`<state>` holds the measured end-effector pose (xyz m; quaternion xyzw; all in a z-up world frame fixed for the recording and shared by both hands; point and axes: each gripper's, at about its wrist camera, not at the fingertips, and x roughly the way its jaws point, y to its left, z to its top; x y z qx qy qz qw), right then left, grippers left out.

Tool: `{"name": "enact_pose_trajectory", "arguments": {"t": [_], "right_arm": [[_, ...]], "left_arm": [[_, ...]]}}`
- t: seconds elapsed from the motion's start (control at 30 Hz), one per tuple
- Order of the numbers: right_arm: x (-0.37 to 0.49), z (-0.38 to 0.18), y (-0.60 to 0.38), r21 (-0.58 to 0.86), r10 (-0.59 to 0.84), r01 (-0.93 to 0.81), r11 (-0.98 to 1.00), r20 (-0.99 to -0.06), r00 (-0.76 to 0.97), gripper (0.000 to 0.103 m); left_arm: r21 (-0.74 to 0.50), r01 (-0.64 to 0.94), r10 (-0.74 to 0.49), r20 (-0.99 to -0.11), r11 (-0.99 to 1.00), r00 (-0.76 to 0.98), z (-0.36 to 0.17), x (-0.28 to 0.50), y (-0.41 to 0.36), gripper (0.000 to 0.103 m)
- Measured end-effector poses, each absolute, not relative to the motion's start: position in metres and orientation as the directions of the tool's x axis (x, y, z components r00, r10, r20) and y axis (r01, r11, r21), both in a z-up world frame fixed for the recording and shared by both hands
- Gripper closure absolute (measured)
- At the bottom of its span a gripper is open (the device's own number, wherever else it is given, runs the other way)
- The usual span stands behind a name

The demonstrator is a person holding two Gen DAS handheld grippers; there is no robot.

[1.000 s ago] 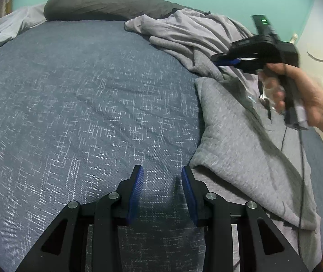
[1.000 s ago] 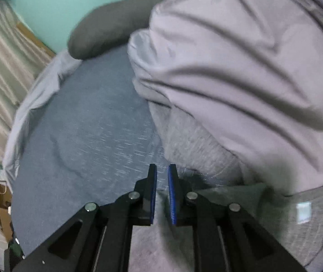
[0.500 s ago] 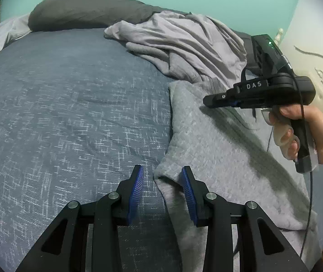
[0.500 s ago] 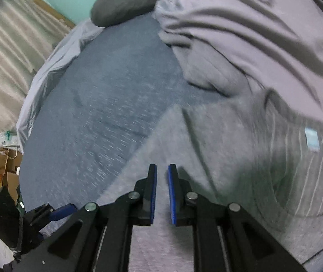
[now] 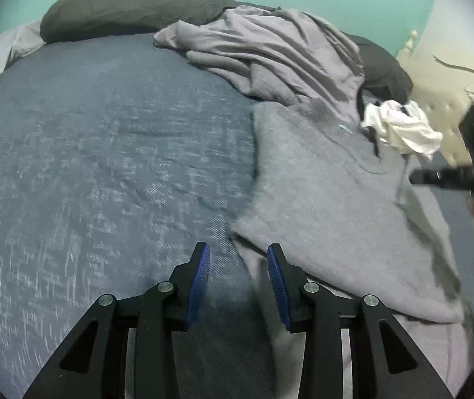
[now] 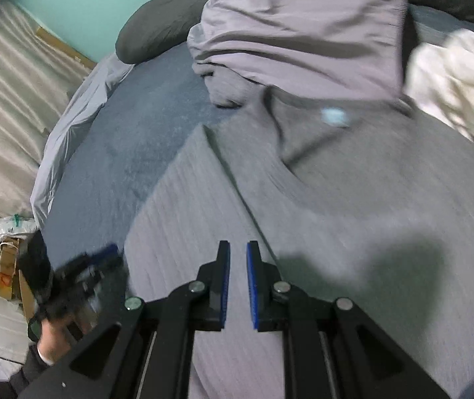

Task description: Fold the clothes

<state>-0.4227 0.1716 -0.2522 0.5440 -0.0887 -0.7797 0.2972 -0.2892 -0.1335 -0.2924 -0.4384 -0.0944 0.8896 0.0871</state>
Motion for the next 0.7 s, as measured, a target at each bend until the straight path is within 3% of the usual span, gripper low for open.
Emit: {"name": "enact_pose_trajectory", "arguments": {"t": [0.4,0.7], "right_arm": [[-0.313,-0.257,0.286,0.409,-0.469,0.274,-0.870,-0.859,-0.206,0.092],[-0.260,-0.282,0.315,0.366,-0.409,0.245,-0.898,-0.899,-0.155,0.092]], "left_arm": [[-0.249,-0.150,0.291,-0.812,-0.957,-0.507,-0.268,-0.236,-0.091,0.063],[-0.245,-0.146,0.285,-0.845,-0.959,-0.454,-0.262,-0.199,-0.087,0.063]]}}
